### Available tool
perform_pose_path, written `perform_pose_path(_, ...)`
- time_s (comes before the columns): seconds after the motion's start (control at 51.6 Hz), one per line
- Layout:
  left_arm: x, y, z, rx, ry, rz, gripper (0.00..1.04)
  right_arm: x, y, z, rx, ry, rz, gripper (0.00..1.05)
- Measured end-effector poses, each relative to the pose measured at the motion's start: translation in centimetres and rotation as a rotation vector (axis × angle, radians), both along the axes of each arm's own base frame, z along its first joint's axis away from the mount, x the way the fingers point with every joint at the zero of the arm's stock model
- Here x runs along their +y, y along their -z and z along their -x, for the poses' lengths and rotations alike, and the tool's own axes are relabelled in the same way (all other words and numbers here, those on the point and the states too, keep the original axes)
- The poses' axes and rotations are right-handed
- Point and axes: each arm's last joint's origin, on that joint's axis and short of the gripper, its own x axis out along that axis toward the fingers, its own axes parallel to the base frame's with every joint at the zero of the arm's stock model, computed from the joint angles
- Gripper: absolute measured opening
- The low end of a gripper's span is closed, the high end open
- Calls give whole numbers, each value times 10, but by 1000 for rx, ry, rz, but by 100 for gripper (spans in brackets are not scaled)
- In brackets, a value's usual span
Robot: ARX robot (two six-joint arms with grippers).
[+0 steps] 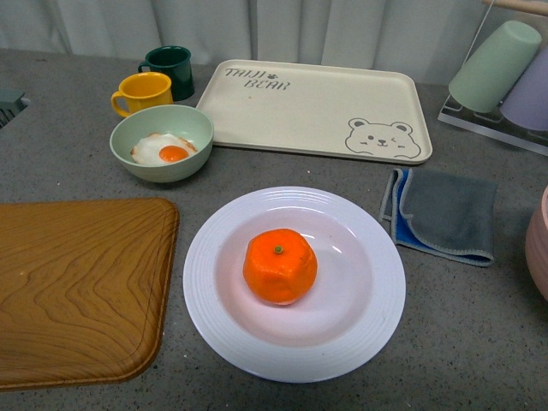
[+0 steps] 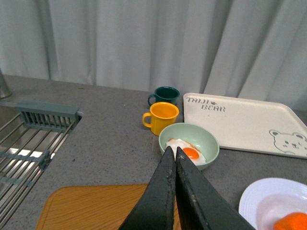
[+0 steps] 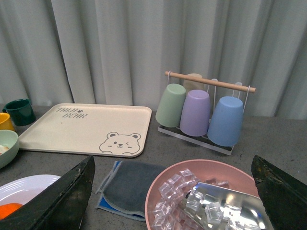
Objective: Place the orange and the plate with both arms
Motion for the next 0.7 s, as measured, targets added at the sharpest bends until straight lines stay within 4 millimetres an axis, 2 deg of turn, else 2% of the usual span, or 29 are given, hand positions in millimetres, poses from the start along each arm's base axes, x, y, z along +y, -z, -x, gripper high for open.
perform_pose_path(0.698, 1, -6, 25, -20, 2, 0, 4, 0, 0, 0, 0, 0, 0, 95)
